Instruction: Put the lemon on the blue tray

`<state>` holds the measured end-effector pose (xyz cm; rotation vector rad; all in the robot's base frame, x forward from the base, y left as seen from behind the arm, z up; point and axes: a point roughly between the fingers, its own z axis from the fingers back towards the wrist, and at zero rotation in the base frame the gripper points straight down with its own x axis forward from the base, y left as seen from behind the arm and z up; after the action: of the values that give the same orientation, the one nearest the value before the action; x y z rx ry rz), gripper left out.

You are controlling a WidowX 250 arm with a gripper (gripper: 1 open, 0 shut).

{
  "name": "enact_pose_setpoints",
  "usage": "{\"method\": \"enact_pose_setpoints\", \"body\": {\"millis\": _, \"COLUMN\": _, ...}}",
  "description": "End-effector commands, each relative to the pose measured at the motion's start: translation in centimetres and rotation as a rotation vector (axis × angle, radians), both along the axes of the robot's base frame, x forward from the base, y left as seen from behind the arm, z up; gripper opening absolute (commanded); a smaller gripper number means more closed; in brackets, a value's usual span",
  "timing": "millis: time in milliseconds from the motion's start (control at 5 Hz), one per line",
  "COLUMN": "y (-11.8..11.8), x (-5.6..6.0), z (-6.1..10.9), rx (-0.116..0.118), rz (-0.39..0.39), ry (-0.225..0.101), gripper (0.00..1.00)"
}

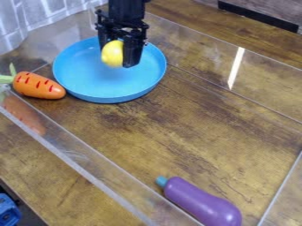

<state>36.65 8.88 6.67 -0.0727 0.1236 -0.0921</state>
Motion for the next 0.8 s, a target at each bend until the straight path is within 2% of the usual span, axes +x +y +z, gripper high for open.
{"method": "enact_pose_setpoints", "body": {"millis": 0, "y": 0.5, "x": 0.87, "z": 1.67, "rx": 0.011, "rz": 0.004, "ry": -0.062, "gripper": 1.0}}
{"method": "enact_pose_setpoints", "body": {"millis": 600, "y": 0.64, "x": 1.35, "z": 0.99, "rx": 0.007, "rz": -0.006, "ry": -0.061, "gripper": 1.0}}
